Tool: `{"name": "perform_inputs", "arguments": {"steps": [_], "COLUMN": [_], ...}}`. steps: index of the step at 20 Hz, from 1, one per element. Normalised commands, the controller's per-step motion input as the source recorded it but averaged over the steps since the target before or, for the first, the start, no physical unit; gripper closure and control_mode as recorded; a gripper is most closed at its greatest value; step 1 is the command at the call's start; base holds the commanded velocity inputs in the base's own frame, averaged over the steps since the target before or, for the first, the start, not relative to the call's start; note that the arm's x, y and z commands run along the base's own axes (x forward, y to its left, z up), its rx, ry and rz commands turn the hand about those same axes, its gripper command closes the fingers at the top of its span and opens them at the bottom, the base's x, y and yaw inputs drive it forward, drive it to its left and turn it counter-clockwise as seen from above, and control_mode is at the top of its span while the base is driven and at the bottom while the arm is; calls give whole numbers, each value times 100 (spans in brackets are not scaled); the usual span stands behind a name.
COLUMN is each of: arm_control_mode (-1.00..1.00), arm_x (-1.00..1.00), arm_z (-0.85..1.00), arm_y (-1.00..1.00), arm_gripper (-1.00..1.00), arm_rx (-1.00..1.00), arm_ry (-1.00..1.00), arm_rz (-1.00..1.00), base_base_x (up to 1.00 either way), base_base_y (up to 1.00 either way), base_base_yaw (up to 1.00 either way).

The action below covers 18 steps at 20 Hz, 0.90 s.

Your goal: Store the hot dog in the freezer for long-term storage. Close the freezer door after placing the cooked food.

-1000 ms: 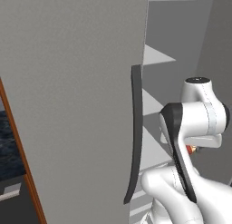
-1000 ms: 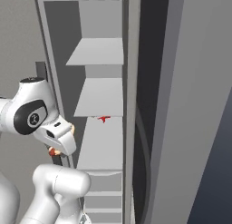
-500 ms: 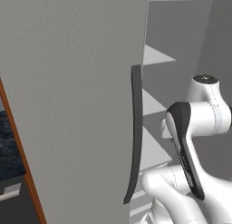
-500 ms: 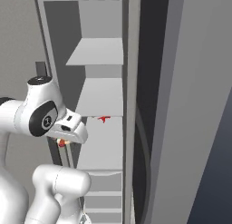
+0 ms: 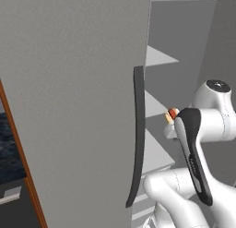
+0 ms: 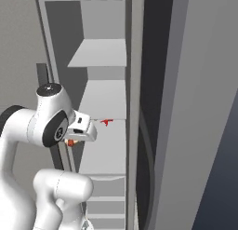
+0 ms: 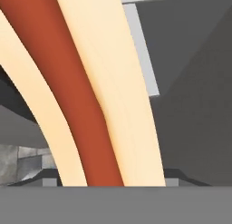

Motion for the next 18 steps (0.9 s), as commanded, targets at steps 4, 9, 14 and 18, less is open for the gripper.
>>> {"name": "perform_inputs", "arguments": {"steps": [4,9,14,18], "arm_control_mode": [-100,-100,-100,-100], "arm_x": [30,55,71,66], "arm_z": [0,0,0,0], "arm_y": [0,-2,0,0], "arm_gripper": [100,100,100,100], "arm_rx": [0,0,1,8], "arm_ry": [-8,0,0,2], "arm_rz": [0,-3,-1,0], "base_base_x": [0,0,0,0], "base_base_y": [0,0,0,0], "base_base_yaw": [0,0,0,0]}}
